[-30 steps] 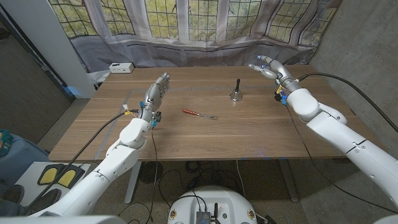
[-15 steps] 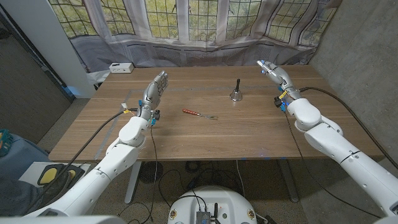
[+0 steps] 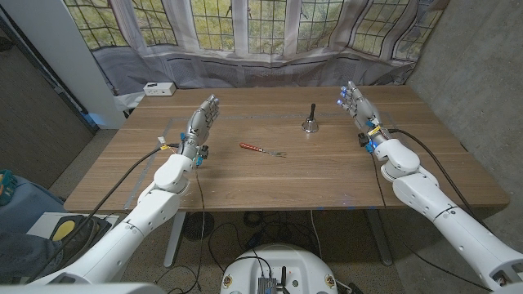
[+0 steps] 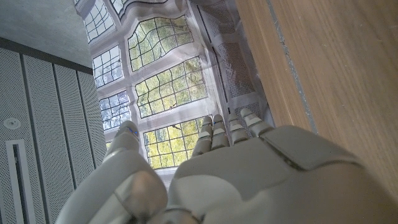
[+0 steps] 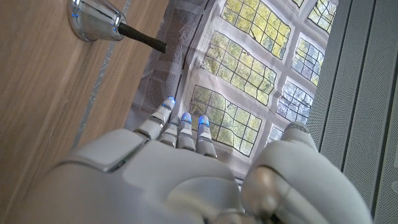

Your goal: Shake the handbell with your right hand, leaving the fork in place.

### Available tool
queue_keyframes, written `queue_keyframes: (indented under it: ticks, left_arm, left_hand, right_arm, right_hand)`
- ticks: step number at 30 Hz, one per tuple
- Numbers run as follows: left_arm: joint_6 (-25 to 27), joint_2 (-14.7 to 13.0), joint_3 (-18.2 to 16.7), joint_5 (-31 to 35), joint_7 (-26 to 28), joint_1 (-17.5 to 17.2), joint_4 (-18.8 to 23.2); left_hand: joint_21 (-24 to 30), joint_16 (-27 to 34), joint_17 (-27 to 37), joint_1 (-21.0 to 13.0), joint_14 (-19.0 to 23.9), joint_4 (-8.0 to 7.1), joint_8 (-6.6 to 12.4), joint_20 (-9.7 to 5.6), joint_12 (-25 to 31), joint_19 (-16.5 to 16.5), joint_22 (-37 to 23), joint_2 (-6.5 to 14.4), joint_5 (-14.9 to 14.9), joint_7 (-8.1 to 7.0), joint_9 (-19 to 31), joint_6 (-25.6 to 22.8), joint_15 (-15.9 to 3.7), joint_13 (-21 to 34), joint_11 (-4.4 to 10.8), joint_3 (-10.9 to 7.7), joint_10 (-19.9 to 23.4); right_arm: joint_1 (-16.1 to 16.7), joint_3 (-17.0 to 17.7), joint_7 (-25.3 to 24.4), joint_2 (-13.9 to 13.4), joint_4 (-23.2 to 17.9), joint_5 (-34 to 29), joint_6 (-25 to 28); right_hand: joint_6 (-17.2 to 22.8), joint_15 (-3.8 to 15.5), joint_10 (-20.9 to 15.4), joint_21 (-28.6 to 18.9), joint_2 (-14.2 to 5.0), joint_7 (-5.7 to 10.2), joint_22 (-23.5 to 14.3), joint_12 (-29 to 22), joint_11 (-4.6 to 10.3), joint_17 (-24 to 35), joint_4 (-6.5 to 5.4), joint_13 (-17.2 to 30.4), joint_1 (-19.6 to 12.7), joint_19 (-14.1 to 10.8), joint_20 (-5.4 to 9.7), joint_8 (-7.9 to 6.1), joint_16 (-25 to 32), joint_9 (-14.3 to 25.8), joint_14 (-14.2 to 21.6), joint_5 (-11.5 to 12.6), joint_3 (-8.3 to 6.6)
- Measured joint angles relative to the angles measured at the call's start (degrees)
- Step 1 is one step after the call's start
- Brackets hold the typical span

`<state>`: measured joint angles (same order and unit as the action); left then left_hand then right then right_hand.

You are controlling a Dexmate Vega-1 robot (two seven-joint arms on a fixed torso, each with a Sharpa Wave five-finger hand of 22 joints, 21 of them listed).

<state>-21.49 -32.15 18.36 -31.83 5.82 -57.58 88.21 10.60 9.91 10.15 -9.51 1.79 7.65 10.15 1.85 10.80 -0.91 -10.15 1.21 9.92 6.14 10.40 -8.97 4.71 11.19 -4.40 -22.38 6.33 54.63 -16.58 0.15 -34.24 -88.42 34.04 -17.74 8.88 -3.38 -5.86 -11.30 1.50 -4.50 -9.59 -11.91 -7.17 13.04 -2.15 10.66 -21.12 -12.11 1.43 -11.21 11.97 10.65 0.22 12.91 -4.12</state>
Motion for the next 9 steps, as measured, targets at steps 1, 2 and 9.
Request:
queue_keyframes:
  ticks: [1, 2, 9]
  left_arm:
    - [0.0, 0.01, 0.0, 0.0, 0.01, 0.01, -0.02]
    - [0.0, 0.07, 0.0, 0.0, 0.02, 0.08, -0.08]
    - [0.03, 0.25, 0.17, 0.09, 0.2, 0.14, -0.11]
  left_hand:
    - [0.0, 0.0, 0.0, 0.0, 0.0, 0.0, 0.0, 0.0, 0.0, 0.0, 0.0, 0.0, 0.0, 0.0, 0.0, 0.0, 0.0, 0.0, 0.0, 0.0, 0.0]
    - [0.0, 0.0, 0.0, 0.0, 0.0, 0.0, 0.0, 0.0, 0.0, 0.0, 0.0, 0.0, 0.0, 0.0, 0.0, 0.0, 0.0, 0.0, 0.0, 0.0, 0.0]
    - [0.0, 0.28, 0.0, 0.0, 0.01, 0.0, 0.26, 0.29, 0.24, 0.29, 0.0, 0.0, 0.0, 0.0, 0.0, 0.0, 0.0, 0.0, 0.22, 0.0, 0.22]
  right_arm:
    - [-0.07, -0.04, 0.51, 0.18, 0.55, 0.6, -0.34]
    - [-0.16, -0.07, 1.14, 0.36, 1.13, 1.37, -0.79]
    - [-0.24, -0.16, 3.09, 1.09, 3.69, 3.97, -1.78]
  right_hand:
    - [0.0, 0.0, -0.2, 0.0, 0.0, 0.0, 0.0, 0.0, 0.2, 0.0, 0.0, 0.0, 0.0, 0.0, 0.0, 0.0, 0.0, 0.0, 0.0, 0.06, 0.0]
    - [0.0, 0.18, -0.2, 0.0, 0.0, 0.0, 0.0, 0.0, 0.2, 0.0, 0.06, 0.0, 0.0, -0.22, -0.23, 0.0, 0.09, 0.0, 0.18, 0.06, 0.06]
    - [0.0, 0.0, -0.82, 0.0, -0.01, 0.0, -0.01, 0.0, 0.0, -0.27, -0.03, 0.0, 0.46, -0.31, -0.31, 0.0, 0.33, 0.0, 0.61, 0.06, 0.43]
